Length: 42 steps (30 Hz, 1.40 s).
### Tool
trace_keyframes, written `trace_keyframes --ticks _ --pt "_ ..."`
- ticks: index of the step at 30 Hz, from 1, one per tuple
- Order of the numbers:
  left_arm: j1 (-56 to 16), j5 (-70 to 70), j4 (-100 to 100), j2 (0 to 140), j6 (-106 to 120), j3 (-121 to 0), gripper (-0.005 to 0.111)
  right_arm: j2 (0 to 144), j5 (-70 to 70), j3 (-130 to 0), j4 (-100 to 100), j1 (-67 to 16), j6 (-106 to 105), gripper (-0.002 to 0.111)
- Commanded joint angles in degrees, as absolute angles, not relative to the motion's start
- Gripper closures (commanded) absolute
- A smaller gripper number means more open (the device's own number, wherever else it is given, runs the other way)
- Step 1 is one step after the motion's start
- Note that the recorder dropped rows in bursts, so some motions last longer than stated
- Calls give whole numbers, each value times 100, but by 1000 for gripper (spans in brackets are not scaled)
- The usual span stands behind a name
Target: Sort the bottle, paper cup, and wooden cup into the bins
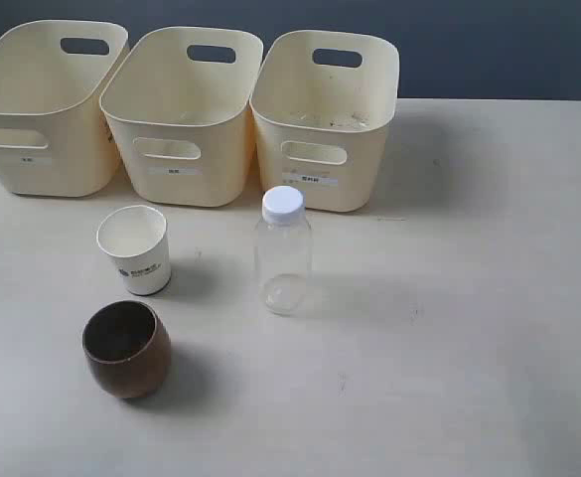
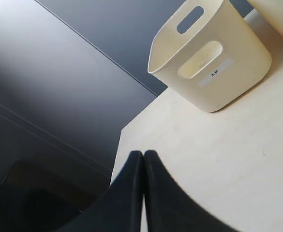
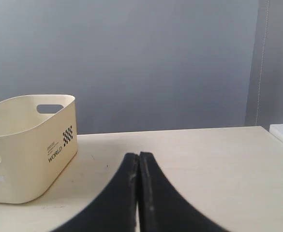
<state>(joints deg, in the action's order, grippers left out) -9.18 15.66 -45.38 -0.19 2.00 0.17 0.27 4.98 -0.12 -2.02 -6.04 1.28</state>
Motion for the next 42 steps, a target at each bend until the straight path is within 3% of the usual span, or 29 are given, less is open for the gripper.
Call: trace_keyframes --ticks 1,21,28,42 --pt "-922 1491 -4553 0 152 0 107 0 462 0 -203 -631 130 109" --pt "-922 1491 -4553 0 152 0 107 0 434 0 -189 -631 130 109" --pt "-922 1491 -4553 0 152 0 107 0 -887 0 -625 -631 340 109" --pt "-922 1491 -4553 0 152 0 107 0 -1249 0 -1216 -631 906 109"
